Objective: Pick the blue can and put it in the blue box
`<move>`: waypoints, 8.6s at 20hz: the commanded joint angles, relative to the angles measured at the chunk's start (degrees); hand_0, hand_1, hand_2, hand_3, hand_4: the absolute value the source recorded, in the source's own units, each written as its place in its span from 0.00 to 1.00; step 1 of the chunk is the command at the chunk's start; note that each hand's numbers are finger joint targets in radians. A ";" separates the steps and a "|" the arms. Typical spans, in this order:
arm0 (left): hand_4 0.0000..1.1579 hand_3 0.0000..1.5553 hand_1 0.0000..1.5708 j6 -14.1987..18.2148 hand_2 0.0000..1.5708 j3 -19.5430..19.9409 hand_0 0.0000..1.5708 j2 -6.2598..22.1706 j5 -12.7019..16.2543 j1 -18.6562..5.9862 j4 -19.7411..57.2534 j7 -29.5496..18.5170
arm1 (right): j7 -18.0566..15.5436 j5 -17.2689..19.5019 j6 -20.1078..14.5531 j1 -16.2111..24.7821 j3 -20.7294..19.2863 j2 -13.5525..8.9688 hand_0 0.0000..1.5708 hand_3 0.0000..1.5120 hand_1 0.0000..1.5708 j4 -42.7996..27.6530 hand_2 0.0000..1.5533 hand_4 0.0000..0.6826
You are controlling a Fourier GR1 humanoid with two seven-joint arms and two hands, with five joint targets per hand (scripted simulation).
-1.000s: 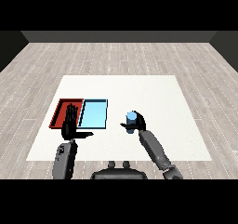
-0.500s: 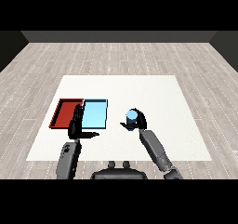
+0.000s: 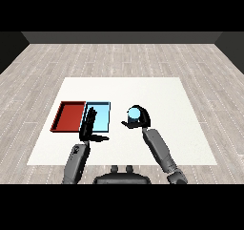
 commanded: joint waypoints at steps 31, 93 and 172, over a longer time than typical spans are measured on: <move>0.00 0.00 0.00 16.54 0.00 -18.70 0.00 -0.14 9.69 -17.08 18.58 1.06 | 0.59 -1.58 -2.31 -4.99 5.82 0.80 0.89 0.93 0.89 -2.61 0.93 0.99; 0.95 0.93 1.00 27.74 0.97 -22.54 1.00 -0.11 13.32 -22.89 28.62 -2.03 | 2.53 -10.72 -6.97 -7.10 17.86 0.76 0.00 0.00 0.00 -4.53 0.00 0.00; 0.00 0.00 0.00 36.42 0.00 1.73 0.00 12.12 -2.29 -39.96 76.49 10.30 | 3.48 -16.51 7.98 16.94 -12.64 -8.76 0.00 0.00 0.00 -25.58 0.00 0.00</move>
